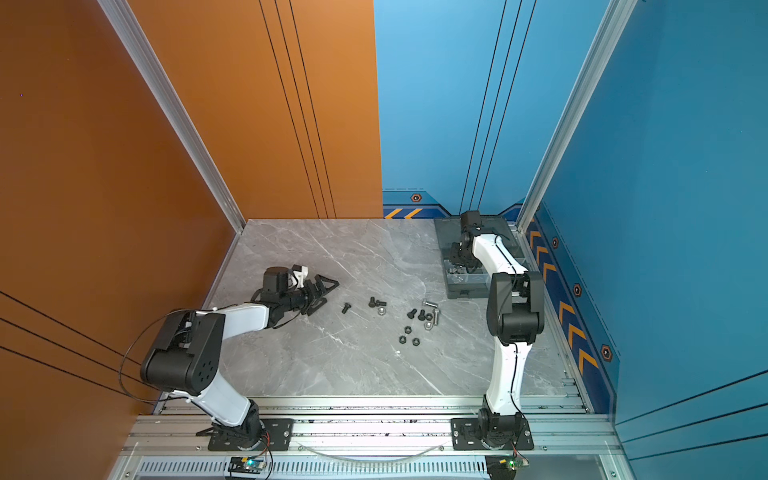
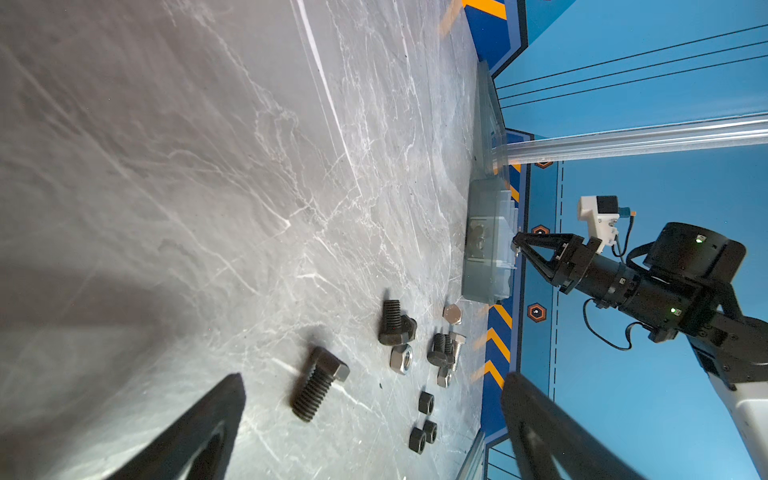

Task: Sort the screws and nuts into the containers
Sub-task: 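Lower the wing nut into the compartment nearest the robot, then open the right gripper to drop the wing nut into the compartment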

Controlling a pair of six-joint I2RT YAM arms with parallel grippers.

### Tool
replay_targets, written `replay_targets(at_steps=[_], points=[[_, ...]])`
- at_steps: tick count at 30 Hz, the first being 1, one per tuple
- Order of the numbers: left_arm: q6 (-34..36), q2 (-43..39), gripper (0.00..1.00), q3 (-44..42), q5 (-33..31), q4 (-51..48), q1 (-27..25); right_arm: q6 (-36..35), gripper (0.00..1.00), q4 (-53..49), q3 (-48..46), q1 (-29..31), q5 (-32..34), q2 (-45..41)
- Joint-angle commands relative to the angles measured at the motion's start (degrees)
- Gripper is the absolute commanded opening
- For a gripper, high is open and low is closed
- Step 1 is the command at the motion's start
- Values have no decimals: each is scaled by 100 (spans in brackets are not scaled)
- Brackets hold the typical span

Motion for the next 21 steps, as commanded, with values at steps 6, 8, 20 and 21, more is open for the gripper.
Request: replay_targets(at_steps=[6,8,20,21], points=[[9,-67,98,-11,-28,28,-27,-68,7,-122,235,23,256,287],[13,-66,98,-10,-22,35,-26,-70,11,-129,259,24,291,313],[5,-111,98,-34,-22,29,-27,-93,37,-169,284,15,322,235],[4,-113,98,-36,-25,32,-27,-88,38,-186,302,14,302,230]])
